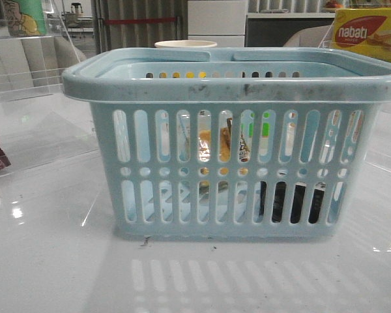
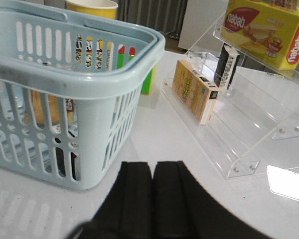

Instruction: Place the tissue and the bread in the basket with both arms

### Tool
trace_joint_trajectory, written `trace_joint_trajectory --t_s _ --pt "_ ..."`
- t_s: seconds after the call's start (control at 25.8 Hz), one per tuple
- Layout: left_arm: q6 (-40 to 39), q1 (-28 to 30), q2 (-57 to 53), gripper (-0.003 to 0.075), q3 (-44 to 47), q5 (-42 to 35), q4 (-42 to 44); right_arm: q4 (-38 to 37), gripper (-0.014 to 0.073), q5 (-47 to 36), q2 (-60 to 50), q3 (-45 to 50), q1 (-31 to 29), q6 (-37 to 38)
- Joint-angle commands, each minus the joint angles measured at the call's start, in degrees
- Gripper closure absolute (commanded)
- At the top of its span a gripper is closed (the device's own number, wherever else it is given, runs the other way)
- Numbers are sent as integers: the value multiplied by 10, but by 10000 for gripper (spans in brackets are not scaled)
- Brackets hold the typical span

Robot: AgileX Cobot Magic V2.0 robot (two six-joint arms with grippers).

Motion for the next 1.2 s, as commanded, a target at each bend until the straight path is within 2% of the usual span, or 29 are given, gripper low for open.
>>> trace_joint_trajectory --t_s 0.0,0.31,0.66,1.16 --pt "-6 1 -10 629 0 -52 -2 8 536 -124 -10 19 -19 -4" --pt "-6 1 -10 629 0 -52 -2 28 536 -174 -10 58 -46 -4" --pt "-6 1 -10 629 0 -52 -2 42 536 -208 -10 59 -66 -4" --pt "-6 1 -10 629 0 -52 -2 50 536 -218 -10 59 -89 -4"
